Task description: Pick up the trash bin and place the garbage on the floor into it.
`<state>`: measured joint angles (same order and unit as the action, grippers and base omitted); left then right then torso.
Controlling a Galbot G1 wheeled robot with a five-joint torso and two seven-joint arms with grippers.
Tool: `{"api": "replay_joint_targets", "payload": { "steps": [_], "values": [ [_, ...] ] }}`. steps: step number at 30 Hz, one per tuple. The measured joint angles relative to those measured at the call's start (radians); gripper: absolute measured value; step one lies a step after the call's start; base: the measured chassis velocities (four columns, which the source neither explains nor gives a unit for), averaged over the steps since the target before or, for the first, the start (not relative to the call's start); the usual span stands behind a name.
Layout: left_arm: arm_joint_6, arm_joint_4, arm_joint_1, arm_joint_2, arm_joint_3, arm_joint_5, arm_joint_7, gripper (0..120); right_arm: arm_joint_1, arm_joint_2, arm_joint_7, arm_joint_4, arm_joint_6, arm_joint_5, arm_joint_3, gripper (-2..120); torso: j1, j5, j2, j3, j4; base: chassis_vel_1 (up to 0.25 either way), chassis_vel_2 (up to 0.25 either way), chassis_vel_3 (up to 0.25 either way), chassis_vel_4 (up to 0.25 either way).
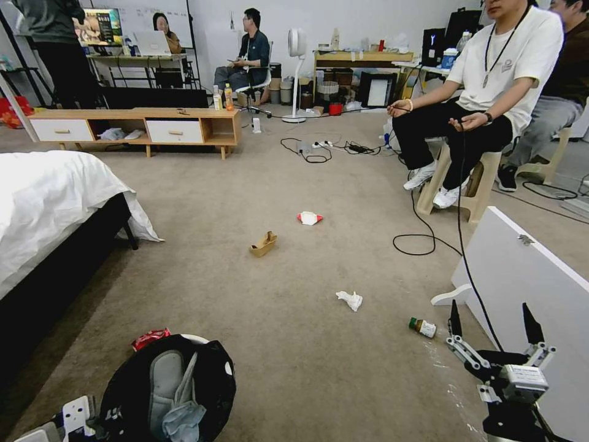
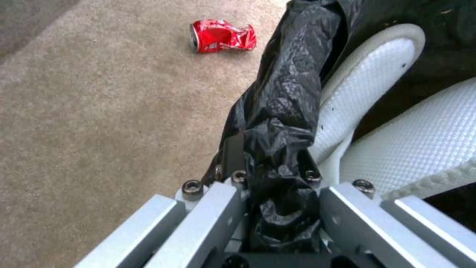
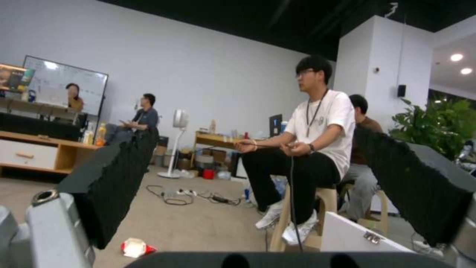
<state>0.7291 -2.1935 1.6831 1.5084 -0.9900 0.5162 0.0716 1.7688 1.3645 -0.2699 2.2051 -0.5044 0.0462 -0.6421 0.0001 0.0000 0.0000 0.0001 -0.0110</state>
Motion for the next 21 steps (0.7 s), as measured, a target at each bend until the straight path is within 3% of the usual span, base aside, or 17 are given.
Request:
{"api": "replay_joint_targets", "payload": {
  "steps": [10, 21],
  "values": [
    [0.000, 0.008, -0.004, 0.003, 0.004, -0.001, 0.000, 2, -0.002, 0.001, 0.003, -0.011, -0.010, -0.002, 0.001, 100, 0.000, 0.0000, 0.000, 0.000, -0.0001, -0.033, 0.033, 0.029, -0.029],
    [0.001, 0.022, -0.010, 0.003, 0.001, -0.002, 0.001, 2, -0.015, 0.000, 0.003, -0.029, -0.015, -0.002, -0.002, 100, 0.000, -0.0001, 0.000, 0.000, -0.0003, -0.181, 0.181, 0.166, -0.172]
  ]
}}
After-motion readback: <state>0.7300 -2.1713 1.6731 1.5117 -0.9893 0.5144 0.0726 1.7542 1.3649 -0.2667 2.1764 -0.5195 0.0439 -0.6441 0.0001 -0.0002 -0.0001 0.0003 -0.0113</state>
